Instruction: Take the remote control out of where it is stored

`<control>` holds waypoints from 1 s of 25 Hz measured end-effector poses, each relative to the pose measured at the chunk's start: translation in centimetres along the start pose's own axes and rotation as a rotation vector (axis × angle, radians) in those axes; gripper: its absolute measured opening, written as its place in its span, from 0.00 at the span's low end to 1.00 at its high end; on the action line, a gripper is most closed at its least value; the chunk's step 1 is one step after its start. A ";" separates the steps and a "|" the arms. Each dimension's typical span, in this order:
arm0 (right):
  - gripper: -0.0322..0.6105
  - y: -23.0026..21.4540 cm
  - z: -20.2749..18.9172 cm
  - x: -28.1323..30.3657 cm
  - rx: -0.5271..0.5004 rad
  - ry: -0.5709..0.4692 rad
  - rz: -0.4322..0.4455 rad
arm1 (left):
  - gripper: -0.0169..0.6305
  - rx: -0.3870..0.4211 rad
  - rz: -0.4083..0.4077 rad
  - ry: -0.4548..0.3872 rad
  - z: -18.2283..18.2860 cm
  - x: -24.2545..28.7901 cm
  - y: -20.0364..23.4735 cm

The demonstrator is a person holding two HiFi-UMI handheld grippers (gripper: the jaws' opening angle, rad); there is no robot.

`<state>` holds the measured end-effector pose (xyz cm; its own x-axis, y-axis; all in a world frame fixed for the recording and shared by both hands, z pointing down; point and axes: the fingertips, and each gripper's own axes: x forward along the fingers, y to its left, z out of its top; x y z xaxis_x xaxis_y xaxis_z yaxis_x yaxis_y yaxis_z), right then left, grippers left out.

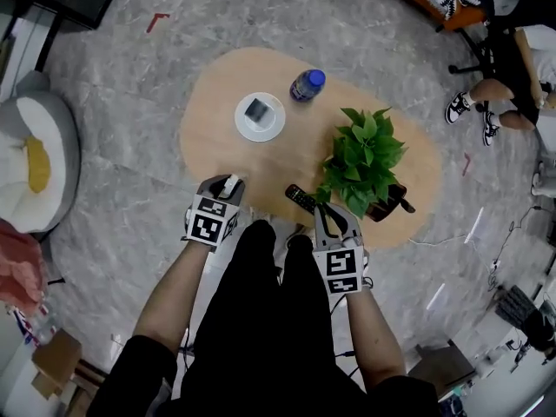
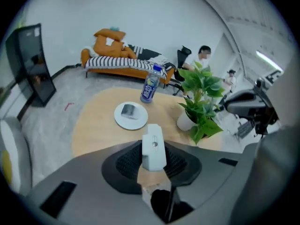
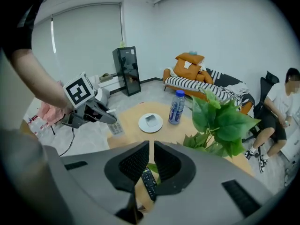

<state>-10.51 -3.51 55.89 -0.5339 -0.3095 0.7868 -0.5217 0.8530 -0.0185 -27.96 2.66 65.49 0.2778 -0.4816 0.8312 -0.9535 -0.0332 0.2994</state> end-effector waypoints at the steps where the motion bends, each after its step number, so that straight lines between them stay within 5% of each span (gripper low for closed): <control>1: 0.11 0.0 -0.3 0.1 0.006 0.006 0.000 | 0.19 -0.043 -0.008 -0.007 -0.1 0.5 0.1; 7: 0.11 -0.9 -2.0 0.6 0.019 0.038 -0.018 | 0.19 -0.107 -0.071 0.013 -0.9 3.6 -0.3; 12: 0.11 -1.8 -3.5 0.5 0.055 0.061 -0.041 | 0.19 -0.351 -0.151 -0.006 -1.5 5.8 -0.3; 18: 0.11 -2.7 -5.0 0.3 0.085 0.082 -0.059 | 0.19 -0.441 -0.156 0.005 -2.3 7.9 -0.1; 25: 0.11 -2.1 -6.8 0.7 0.104 0.104 -0.046 | 0.19 -0.679 -0.161 -0.087 -1.6 9.6 2.1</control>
<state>-5.27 -2.64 60.73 -0.4386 -0.2973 0.8481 -0.6130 0.7890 -0.0405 -27.07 -0.61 74.81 0.3718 -0.5863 0.7198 -0.6099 0.4302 0.6655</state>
